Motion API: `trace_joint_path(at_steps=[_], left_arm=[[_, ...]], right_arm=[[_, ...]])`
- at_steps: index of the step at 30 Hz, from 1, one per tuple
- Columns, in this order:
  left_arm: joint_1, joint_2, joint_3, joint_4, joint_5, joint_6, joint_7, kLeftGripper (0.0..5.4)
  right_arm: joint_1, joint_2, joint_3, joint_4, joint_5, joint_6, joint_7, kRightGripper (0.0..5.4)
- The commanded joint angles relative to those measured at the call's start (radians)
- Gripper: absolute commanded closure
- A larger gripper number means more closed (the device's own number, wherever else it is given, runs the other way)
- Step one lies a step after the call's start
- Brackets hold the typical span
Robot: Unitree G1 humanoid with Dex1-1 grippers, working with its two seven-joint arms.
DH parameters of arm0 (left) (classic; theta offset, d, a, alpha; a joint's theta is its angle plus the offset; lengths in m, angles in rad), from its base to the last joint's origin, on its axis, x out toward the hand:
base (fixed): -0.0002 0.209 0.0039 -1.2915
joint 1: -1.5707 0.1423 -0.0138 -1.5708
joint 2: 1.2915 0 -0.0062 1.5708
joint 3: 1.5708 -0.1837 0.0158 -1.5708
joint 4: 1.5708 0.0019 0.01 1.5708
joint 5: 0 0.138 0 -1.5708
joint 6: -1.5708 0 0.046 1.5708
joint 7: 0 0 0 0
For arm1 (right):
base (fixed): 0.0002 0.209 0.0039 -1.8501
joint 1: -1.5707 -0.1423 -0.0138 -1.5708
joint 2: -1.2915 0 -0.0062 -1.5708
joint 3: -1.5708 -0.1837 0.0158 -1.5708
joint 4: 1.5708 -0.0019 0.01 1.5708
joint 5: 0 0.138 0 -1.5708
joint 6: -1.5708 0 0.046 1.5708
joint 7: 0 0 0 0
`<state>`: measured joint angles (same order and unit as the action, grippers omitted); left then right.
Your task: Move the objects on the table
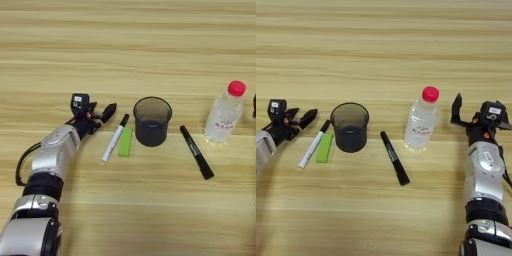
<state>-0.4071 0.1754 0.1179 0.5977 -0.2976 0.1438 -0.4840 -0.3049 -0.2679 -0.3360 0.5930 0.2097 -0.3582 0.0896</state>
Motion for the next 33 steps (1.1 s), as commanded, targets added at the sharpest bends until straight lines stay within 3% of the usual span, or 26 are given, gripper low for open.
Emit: trace_joint_path(at_steps=[1, 8, 16, 20, 33], left_arm=[[-0.003, -0.003, 0.011, -0.011, 0.005, -0.033, 0.000, 0.80], [-0.019, -0.012, 0.050, 0.011, 0.002, -0.104, 0.036, 0.10], [-0.068, -0.011, 0.123, 0.124, 0.027, -0.323, 0.162, 0.03], [-0.083, -0.014, 0.139, 0.173, 0.029, -0.404, 0.181, 0.03], [-0.102, -0.018, 0.151, 0.233, 0.034, -0.516, 0.201, 0.03]], right_arm=[[0.003, 0.002, 0.003, -0.005, -0.008, 0.002, -0.006, 0.00], [0.007, 0.000, 0.001, -0.011, -0.019, -0.009, -0.013, 0.00], [0.035, -0.001, 0.006, -0.074, -0.042, -0.027, -0.032, 0.00], [0.054, -0.004, 0.003, -0.114, -0.046, -0.028, -0.032, 0.00], [0.140, -0.012, -0.002, -0.289, -0.009, -0.035, 0.029, 0.00]])
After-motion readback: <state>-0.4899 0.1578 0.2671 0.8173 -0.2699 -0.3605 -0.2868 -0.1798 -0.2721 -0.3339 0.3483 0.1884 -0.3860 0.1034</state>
